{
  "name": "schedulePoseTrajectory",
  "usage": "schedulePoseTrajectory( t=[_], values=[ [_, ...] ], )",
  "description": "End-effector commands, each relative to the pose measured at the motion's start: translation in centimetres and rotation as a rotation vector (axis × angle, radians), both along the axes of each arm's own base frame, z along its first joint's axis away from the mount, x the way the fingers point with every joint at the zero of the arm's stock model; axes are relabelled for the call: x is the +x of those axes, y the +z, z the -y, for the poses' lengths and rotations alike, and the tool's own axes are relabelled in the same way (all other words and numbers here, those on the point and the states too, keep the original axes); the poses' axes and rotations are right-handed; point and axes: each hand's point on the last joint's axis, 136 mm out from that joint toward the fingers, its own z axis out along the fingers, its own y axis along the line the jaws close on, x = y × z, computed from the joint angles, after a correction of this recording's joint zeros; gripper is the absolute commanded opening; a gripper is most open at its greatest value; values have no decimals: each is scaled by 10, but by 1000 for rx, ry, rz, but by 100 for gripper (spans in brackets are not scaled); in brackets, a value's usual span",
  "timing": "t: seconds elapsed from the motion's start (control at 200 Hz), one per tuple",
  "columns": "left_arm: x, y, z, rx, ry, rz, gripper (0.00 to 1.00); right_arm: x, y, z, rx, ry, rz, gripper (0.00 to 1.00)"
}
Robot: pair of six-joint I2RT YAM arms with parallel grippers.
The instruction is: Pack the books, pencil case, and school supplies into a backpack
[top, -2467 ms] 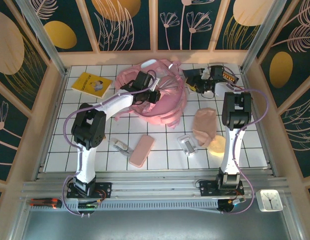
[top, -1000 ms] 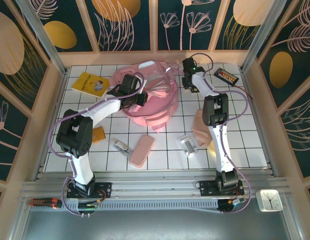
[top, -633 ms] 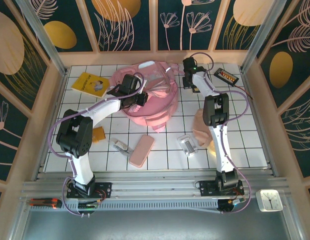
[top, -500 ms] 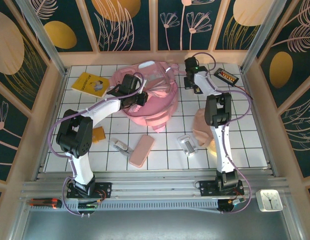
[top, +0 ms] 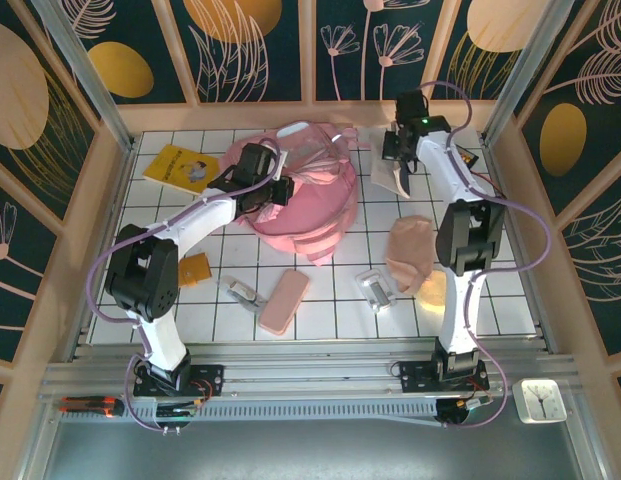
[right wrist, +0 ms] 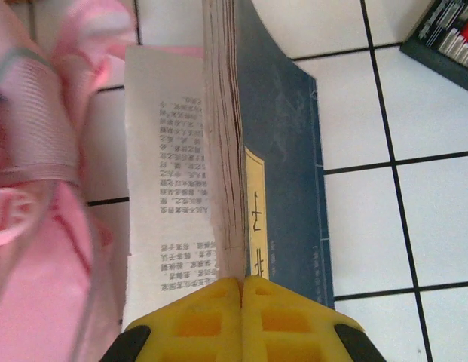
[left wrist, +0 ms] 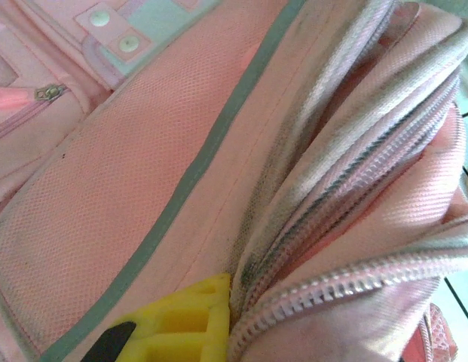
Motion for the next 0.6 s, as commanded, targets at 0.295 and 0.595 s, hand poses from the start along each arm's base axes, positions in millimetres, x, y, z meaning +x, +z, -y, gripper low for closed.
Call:
schedulePoseTrajectory(
  t=[0.295, 0.595],
  values=[
    [16, 58, 4, -175, 126, 25, 7, -78, 120, -51, 493, 10, 137, 0],
    [6, 95, 19, -317, 108, 45, 7, -118, 68, -125, 980, -11, 11, 0]
  ],
)
